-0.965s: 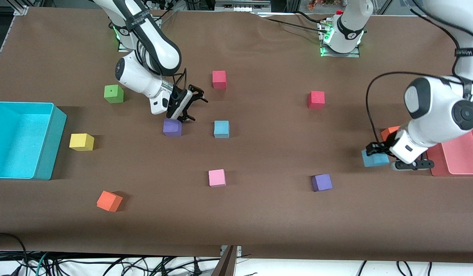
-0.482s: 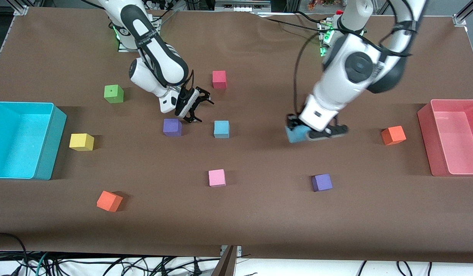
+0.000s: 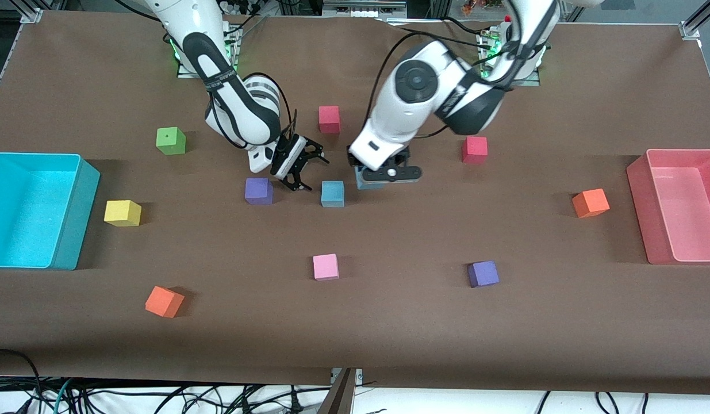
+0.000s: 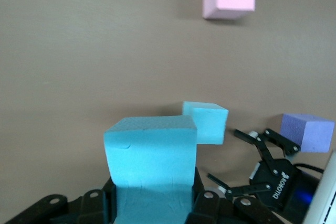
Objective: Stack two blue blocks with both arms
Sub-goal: 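Carry the cube with the left gripper over the placed cube while the right gripper waits, then lower the held cube onto the placed light blue cube with the left gripper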
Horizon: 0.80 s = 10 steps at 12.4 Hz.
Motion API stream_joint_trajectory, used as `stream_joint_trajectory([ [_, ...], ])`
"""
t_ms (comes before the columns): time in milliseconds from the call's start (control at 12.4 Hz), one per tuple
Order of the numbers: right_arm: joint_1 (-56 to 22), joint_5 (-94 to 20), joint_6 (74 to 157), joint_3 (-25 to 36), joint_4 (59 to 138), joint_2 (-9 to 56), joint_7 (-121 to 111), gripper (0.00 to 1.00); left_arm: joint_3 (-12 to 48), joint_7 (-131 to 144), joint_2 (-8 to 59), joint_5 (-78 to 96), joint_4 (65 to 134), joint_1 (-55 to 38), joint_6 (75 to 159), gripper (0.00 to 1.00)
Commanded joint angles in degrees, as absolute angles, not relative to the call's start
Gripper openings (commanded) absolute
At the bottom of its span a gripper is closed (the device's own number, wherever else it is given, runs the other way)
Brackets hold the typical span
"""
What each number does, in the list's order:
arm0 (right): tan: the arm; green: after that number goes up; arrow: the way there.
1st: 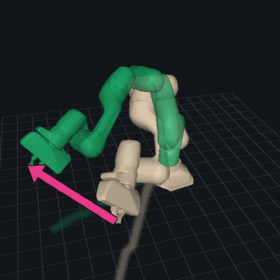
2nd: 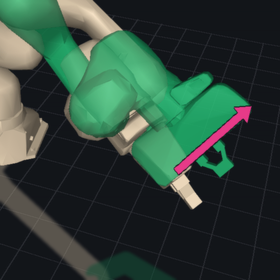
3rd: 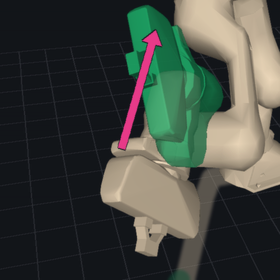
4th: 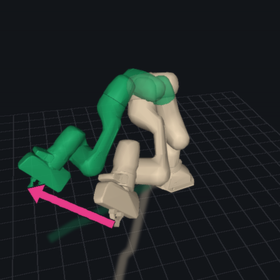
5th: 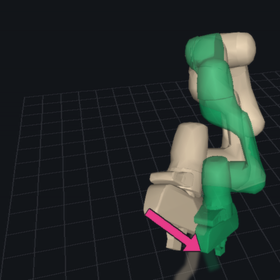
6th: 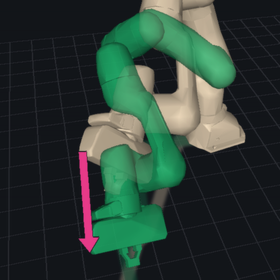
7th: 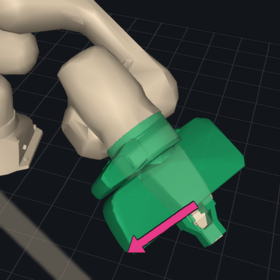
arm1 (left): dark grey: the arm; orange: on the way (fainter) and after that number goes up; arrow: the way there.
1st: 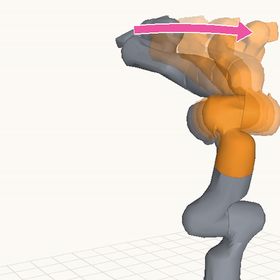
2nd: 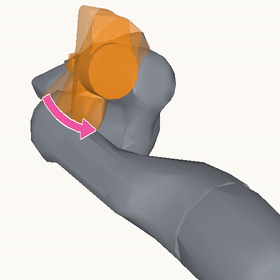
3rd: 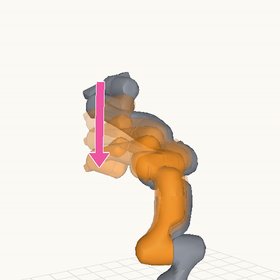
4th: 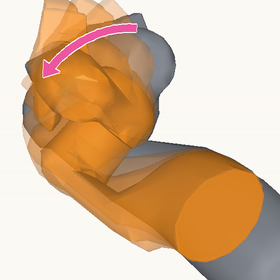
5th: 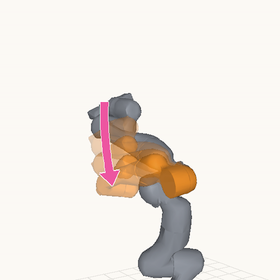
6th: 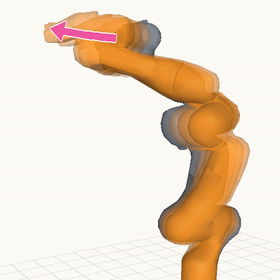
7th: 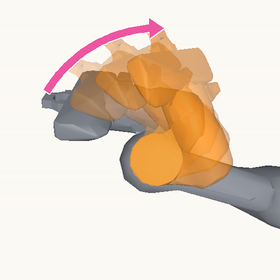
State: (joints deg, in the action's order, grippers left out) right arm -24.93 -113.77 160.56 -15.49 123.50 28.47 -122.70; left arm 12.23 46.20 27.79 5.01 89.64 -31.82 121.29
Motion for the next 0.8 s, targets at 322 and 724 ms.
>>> stream_joint_trajectory([
  [322,-26.6,-115.8,161.4,-14.2,120.1,30.7,-124.5,1.0,5.5,44.7,41.7,2.2,73.7,-40.8,120.4,0.0],
  [724,-26.6,-115.6,161.4,-14.1,119.7,31.3,-124.5,1.0,4.7,45.6,44.5,2.3,73.0,-43.2,120.8,0.0],
])
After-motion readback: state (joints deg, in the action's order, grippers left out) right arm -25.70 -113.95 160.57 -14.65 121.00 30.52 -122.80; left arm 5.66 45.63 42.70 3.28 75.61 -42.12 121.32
